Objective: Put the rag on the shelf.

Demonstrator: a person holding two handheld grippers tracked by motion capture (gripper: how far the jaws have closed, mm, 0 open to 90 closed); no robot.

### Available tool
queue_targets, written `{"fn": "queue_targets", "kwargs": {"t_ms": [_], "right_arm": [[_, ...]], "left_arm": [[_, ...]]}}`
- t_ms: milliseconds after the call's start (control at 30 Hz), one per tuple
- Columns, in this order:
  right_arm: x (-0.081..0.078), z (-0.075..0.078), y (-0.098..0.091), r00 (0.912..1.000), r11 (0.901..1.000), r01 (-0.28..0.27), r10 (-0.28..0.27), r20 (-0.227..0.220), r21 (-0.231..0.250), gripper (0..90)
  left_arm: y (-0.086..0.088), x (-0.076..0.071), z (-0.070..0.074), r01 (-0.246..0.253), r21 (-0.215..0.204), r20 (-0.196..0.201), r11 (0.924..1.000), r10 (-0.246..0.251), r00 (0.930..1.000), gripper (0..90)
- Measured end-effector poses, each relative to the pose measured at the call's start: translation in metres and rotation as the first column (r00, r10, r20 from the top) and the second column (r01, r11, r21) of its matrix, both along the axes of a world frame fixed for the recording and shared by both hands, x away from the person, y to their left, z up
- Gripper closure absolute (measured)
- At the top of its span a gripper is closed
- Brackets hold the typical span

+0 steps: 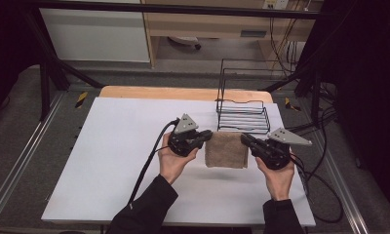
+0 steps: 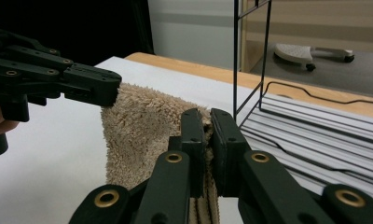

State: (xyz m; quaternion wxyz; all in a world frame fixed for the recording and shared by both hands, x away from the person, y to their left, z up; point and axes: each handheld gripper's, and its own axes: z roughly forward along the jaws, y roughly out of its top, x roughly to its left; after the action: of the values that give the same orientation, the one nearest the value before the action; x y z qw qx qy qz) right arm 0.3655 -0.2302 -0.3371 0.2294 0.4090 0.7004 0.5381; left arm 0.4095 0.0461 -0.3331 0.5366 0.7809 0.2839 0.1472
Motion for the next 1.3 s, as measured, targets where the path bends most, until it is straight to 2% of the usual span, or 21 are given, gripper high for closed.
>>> {"fn": "queue_targets", "kwargs": {"t_ms": [567,767,933,1100,1300], "right_arm": [[0.007,0.029,-0.002,0.9973,0.9996,0.026,-0.026,0.068,0.007,84.7],[0.01,0.043,-0.004,0.9936,0.999,0.041,-0.043,0.104,0.015,84.7],[0.013,0.052,-0.005,0.9918,0.9981,0.053,-0.057,0.114,0.032,84.7],[0.017,0.059,-0.006,0.9894,0.9973,0.061,-0.066,0.13,0.041,84.7],[0.024,0.076,-0.008,0.9829,0.9965,0.074,-0.08,0.166,0.04,84.8]], "left_arm": [[-0.004,0.014,0.03,-0.01,-0.049,0.054,0.9988,0.013,0.9985,85.8],[-0.008,0.02,0.041,-0.016,-0.067,0.072,0.9976,0.021,0.9971,85.8],[-0.011,0.023,0.048,-0.023,-0.071,0.085,0.9972,0.029,0.9959,85.8],[-0.012,0.029,0.059,-0.026,-0.092,0.099,0.9954,0.036,0.9944,85.8],[-0.016,0.038,0.072,-0.031,-0.118,0.12,0.9925,0.046,0.9917,85.8]]}}
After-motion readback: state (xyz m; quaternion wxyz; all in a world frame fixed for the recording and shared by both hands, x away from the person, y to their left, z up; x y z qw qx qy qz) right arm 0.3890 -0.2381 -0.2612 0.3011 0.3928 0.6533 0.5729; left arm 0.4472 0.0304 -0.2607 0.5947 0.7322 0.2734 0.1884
